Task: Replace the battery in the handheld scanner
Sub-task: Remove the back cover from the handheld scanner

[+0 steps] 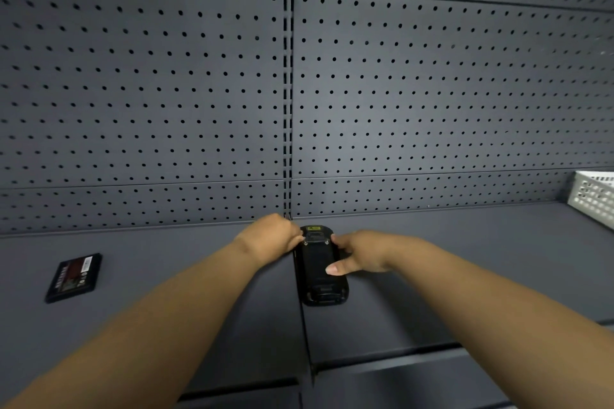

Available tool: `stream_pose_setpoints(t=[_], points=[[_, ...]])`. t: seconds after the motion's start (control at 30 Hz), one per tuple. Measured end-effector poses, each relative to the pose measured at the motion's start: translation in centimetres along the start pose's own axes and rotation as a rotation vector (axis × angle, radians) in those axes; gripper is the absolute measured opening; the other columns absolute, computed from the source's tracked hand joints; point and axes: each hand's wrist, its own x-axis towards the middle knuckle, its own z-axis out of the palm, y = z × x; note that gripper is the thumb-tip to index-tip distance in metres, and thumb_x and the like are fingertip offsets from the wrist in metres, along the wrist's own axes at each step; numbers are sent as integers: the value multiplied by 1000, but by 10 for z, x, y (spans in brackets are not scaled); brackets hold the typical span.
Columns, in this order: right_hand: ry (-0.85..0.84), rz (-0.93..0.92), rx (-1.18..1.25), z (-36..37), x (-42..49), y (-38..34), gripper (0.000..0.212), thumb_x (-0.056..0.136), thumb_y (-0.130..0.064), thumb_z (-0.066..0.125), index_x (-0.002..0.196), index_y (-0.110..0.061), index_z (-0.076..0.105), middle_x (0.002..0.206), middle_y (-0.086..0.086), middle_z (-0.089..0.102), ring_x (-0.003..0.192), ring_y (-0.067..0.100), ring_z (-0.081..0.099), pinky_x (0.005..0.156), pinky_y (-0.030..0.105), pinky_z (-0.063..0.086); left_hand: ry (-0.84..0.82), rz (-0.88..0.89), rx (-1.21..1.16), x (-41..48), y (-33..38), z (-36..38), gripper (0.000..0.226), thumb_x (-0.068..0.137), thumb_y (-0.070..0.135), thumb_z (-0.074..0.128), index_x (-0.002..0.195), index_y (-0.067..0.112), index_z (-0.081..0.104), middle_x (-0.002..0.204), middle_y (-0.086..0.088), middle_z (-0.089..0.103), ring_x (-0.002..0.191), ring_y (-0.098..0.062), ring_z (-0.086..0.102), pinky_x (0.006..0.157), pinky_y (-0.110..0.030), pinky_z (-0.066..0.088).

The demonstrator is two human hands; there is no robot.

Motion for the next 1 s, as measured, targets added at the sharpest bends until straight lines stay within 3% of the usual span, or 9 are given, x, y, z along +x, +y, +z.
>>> stream_pose_setpoints(t=[0.07,0.17,0.23,0.33,0.53,0.77,0.83,0.93,1.0], points=[[29,-18,-18,-2,-2,-2,80,84,-48,59,148,-18,23,151,8,37,137,25,38,115,38,30,-20,-27,-103,-8,2,0,38,98,31,36,125,14,57,130,-8,61,115,-25,57,99,-34,44],[76,-63,-54,-5,-4,-7,76,81,-44,64,146,-27,28,150,10,33,137,27,35,114,37,30,-134,-57,-241,-24,1,-7,54,96,42,40,145,21,30,155,-2,29,141,-21,30,115,-30,24],[65,-65,-101,-9,-4,-10,72,81,-45,64,144,-29,32,150,12,30,139,29,32,115,36,28,-224,-41,-271,-33,4,-11,79,88,54,48,149,19,14,160,0,11,147,-15,13,118,-26,12],[42,-59,-144,-13,-3,-13,72,81,-46,64,144,-27,34,146,11,34,134,29,37,113,36,31,-305,-37,-272,-42,14,-9,110,74,63,61,149,13,-3,160,-3,-2,147,-13,0,121,-29,7],[76,-40,-108,-15,5,-19,56,84,-46,60,134,-22,47,134,8,44,124,26,47,108,38,37,-306,-79,-291,-48,21,-7,117,69,65,64,148,14,-6,161,-1,-3,147,-12,-3,122,-33,10],[184,-38,-59,-9,17,-28,37,92,-34,52,119,-8,55,122,13,58,111,26,54,93,34,42,-301,-106,-266,-47,21,-7,118,65,68,65,149,19,-2,161,3,2,147,-11,0,122,-37,14],[210,-52,54,-11,20,-25,31,90,-32,56,111,-9,55,111,10,60,99,23,54,87,33,42,-288,-102,-268,-46,21,-9,116,65,67,67,149,22,1,160,3,7,148,-13,3,121,-38,16],[169,-101,453,-20,18,-13,9,89,-22,61,86,-19,53,90,1,58,87,17,55,81,30,46,-287,-92,-298,-45,20,-11,115,64,65,69,149,24,3,160,3,10,147,-13,6,121,-35,17],[190,-139,722,-30,8,-3,14,90,-12,58,80,-19,54,82,0,58,79,13,55,72,23,46,-303,-95,-283,-44,21,-12,116,65,64,68,150,20,1,160,2,8,147,-12,6,121,-32,14]])
